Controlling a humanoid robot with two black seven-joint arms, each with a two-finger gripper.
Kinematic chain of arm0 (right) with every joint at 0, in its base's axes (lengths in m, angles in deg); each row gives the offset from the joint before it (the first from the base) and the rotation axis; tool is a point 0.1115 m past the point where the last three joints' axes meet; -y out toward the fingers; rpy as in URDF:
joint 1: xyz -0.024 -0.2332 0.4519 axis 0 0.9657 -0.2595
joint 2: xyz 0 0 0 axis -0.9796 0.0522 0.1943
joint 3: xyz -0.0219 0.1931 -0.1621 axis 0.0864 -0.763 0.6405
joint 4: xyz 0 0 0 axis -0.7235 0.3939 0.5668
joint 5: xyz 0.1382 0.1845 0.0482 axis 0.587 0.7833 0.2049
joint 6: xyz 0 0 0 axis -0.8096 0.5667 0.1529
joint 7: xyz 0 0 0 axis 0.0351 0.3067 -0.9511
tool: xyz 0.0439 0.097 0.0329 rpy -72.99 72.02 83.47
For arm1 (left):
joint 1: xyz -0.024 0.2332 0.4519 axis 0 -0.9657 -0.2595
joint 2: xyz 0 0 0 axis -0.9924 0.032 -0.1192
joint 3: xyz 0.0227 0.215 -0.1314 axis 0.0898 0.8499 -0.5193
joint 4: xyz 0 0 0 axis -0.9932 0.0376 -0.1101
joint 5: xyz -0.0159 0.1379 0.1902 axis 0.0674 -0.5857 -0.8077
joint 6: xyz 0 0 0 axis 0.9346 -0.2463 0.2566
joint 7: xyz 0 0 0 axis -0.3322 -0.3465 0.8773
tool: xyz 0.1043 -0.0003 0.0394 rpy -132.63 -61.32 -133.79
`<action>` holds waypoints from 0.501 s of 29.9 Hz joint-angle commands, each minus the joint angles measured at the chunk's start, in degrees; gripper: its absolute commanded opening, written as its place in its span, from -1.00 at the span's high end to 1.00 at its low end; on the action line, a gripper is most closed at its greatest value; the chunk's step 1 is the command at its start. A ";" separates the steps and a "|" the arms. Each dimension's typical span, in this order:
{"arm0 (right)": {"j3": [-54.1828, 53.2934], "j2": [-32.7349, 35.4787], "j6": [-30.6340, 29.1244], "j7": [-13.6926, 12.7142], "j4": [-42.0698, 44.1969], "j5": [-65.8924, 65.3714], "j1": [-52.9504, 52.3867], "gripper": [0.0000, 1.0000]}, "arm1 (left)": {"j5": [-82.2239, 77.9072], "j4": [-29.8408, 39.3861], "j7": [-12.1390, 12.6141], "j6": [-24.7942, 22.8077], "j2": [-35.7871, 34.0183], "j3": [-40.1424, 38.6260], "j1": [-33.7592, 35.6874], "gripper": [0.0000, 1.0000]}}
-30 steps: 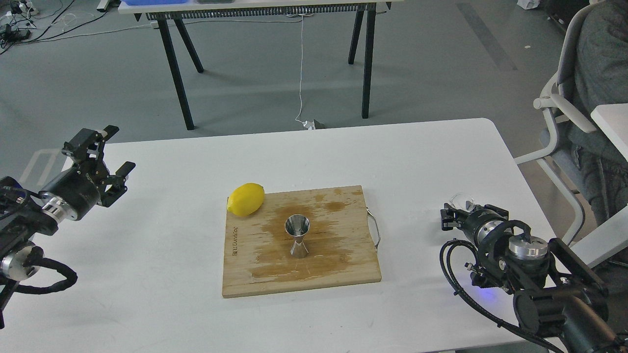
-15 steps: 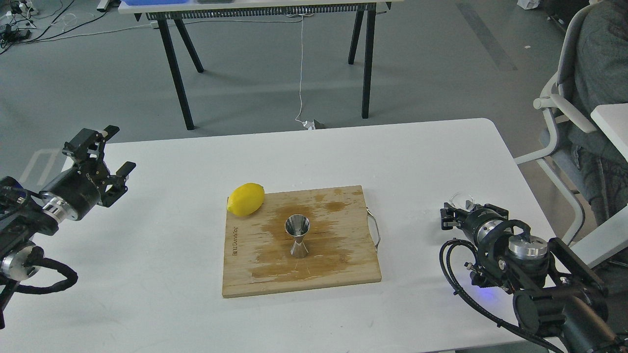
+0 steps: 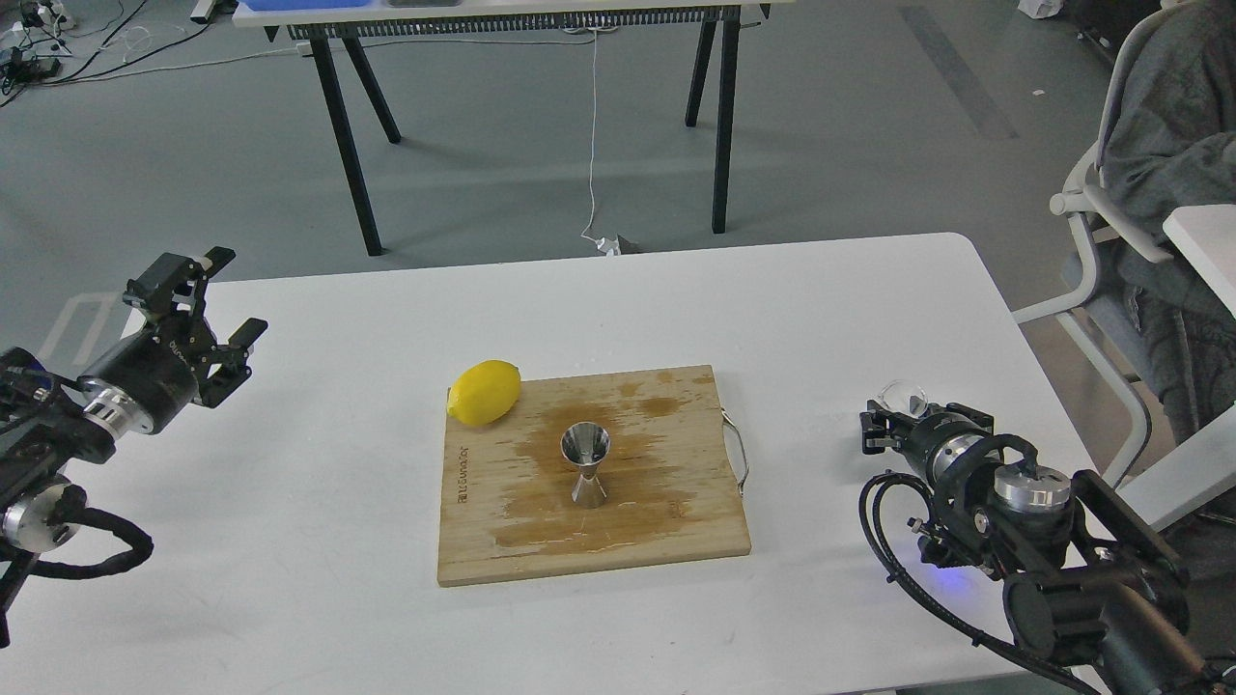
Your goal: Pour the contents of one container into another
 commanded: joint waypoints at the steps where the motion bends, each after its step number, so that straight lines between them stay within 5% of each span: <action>1: 0.03 -0.03 -0.03 0.00 -0.37 -0.03 -0.03 -0.66 | 0.00 0.00 0.00 0.00 0.00 0.00 0.00 -0.98; 3: 0.11 -0.03 -0.03 0.00 -0.46 -0.03 0.06 -0.45 | 0.00 0.00 0.00 0.00 0.00 0.00 0.00 -0.98; 10: 1.34 0.23 -0.56 0.52 -2.12 -0.81 0.06 0.78 | 0.00 0.00 0.00 0.00 0.00 0.00 0.00 -0.98; 12: 1.34 0.41 -0.47 0.52 -2.30 -1.43 0.06 0.98 | 0.00 0.00 0.00 0.00 0.00 0.00 0.00 -0.98; 15: 1.43 0.50 -0.47 0.52 -2.30 -1.52 0.06 0.99 | 0.00 0.00 0.00 0.00 0.09 0.00 0.00 -0.98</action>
